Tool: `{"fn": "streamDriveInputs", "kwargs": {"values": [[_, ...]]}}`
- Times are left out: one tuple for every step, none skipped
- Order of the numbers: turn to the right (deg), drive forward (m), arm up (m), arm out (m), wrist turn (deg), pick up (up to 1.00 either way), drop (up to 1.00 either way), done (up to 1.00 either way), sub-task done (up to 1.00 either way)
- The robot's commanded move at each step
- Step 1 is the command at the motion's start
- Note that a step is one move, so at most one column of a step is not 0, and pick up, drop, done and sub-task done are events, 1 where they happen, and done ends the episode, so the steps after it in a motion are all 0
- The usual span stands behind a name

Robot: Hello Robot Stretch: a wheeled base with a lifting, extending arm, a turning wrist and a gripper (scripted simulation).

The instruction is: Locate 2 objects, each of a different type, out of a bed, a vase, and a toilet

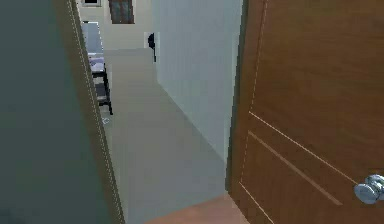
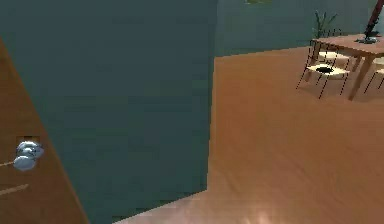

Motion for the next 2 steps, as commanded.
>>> {"fn": "streamDriveInputs", "kwargs": {"values": [[12.0,0.0,0.0,0.0,0.0,0.0,0.0,0.0,0.0],[0.0,0.15,0.0,0.0,0.0,0.0,0.0,0.0,0.0]]}}
